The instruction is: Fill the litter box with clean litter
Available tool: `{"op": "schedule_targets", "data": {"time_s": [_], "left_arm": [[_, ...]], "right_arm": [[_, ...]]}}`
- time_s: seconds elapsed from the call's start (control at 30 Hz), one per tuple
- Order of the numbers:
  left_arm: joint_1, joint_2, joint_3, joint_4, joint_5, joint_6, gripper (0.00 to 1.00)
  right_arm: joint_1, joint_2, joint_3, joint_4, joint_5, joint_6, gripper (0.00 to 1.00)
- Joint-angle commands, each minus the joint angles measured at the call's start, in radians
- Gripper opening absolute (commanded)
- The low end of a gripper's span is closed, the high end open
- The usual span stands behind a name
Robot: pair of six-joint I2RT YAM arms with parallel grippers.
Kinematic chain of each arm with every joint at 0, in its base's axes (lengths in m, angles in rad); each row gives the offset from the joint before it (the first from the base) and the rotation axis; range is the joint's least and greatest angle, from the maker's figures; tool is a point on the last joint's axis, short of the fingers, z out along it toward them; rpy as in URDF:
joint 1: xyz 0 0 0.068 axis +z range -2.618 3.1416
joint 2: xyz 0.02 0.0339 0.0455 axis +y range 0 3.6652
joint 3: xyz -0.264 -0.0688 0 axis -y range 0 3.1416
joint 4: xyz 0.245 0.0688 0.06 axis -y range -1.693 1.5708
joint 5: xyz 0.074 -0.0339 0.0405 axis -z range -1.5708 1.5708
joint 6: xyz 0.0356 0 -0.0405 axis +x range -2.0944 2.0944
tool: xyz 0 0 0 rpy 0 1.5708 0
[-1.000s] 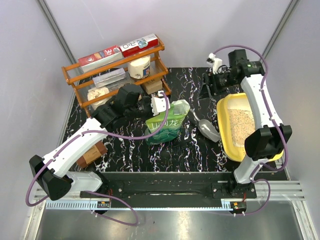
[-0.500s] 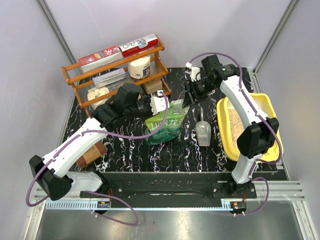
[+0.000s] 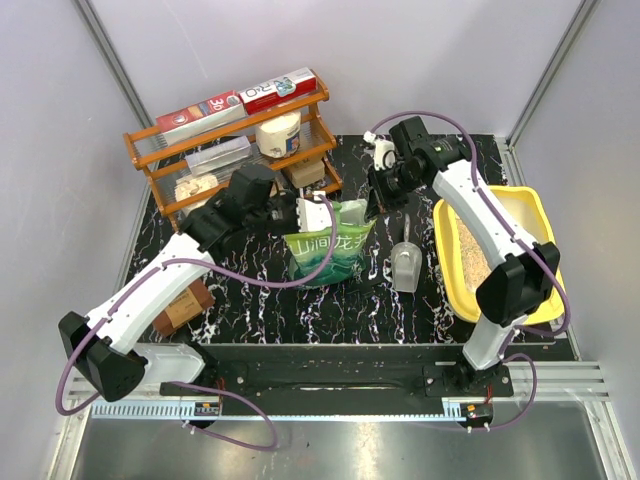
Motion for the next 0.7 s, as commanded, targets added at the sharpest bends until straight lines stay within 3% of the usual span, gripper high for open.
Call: {"op": "schedule_targets", "data": {"time_s": [0.0, 0.07, 0.2, 0.3, 0.37, 0.43, 0.5, 0.67], "left_arm": [[0.067, -0.035, 0.017, 0.053, 0.075, 0.105, 0.0], [0.079, -0.038, 0.017, 0.027, 0.115, 0.109, 0.0], [0.081, -0.064, -0.013, 0.027, 0.215, 0.034, 0.0], [0.081, -0.07, -0.042, 0.062, 0.215, -0.061, 0.0], [0.081, -0.076, -0.052, 0.085, 0.214, -0.117, 0.0], [0.081, -0.084, -0.073, 0.11, 0.211, -0.134, 0.0], [0.079, -0.089, -0.088, 0.13, 0.192, -0.15, 0.0], [0.079, -0.057, -0.029, 0.099, 0.165, -0.225, 0.0]], "right_arm": [[0.01, -0.107, -0.019, 0.036, -0.056, 0.028, 0.0], [0.011, -0.108, -0.034, 0.047, -0.074, 0.019, 0.0], [0.01, -0.111, -0.024, 0.052, -0.091, -0.11, 0.51], [0.002, -0.189, -0.02, 0.033, -0.131, -0.278, 0.59], [-0.035, -0.267, -0.126, 0.071, -0.175, -0.317, 0.63], [-0.076, -0.392, -0.268, 0.168, -0.208, -0.336, 0.74], [-0.088, -0.467, -0.339, 0.219, -0.211, -0.345, 0.76], [-0.108, -0.484, -0.465, 0.283, -0.278, -0.374, 0.75]]}}
